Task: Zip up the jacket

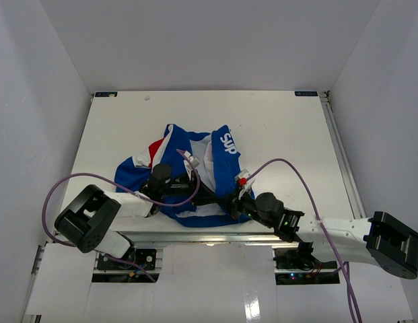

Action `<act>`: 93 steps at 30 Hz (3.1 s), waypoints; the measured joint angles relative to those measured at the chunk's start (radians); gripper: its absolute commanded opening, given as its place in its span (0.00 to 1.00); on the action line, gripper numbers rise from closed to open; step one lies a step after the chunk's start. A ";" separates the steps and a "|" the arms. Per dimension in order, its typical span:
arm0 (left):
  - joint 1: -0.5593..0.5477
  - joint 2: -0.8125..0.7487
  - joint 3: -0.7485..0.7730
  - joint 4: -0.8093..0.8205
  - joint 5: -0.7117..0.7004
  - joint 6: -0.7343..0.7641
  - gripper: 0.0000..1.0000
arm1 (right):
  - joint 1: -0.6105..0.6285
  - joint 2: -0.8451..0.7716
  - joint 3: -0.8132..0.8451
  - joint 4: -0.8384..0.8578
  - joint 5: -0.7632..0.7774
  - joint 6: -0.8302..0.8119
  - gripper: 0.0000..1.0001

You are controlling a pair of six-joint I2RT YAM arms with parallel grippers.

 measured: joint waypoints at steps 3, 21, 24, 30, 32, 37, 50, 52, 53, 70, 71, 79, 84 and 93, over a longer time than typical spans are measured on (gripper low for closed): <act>-0.005 -0.017 -0.013 -0.034 0.004 0.010 0.50 | -0.002 -0.002 0.000 0.018 0.007 0.000 0.08; -0.006 -0.026 -0.014 -0.087 0.032 0.029 0.44 | -0.009 -0.038 0.000 0.028 0.039 -0.004 0.08; -0.006 -0.025 -0.015 -0.093 0.033 0.029 0.45 | -0.009 -0.039 0.000 0.027 0.040 -0.004 0.08; -0.006 -0.056 -0.037 -0.155 -0.020 0.019 0.47 | -0.010 -0.105 -0.001 0.013 0.044 -0.007 0.08; -0.007 -0.097 -0.034 -0.244 -0.082 0.022 0.47 | -0.011 -0.138 -0.006 0.012 0.046 -0.007 0.08; -0.007 -0.205 0.026 -0.502 -0.283 0.043 0.50 | -0.014 -0.222 -0.050 0.001 0.051 -0.007 0.08; -0.007 -0.304 0.164 -0.994 -0.831 -0.045 0.60 | -0.014 -0.299 -0.055 -0.030 0.038 -0.027 0.08; -0.007 -0.238 0.196 -1.050 -0.859 -0.058 0.58 | -0.014 -0.310 -0.055 -0.031 0.035 -0.027 0.08; -0.007 -0.213 0.205 -1.070 -0.866 -0.063 0.57 | -0.014 -0.315 -0.057 -0.032 0.033 -0.028 0.08; -0.007 -0.208 0.255 -1.259 -0.842 -0.016 0.57 | -0.014 -0.370 -0.084 -0.056 0.030 -0.030 0.08; -0.007 -0.220 0.260 -1.264 -0.829 -0.007 0.57 | -0.014 -0.370 -0.084 -0.057 0.030 -0.030 0.08; -0.026 -0.244 0.288 -1.296 -0.766 0.036 0.57 | -0.014 -0.372 -0.084 -0.058 0.030 -0.030 0.08; -0.073 -0.217 0.302 -1.335 -0.767 0.045 0.57 | -0.014 -0.376 -0.084 -0.059 0.031 -0.029 0.08; -0.131 -0.132 0.348 -1.369 -0.801 0.049 0.55 | -0.014 -0.390 -0.086 -0.063 0.043 -0.029 0.08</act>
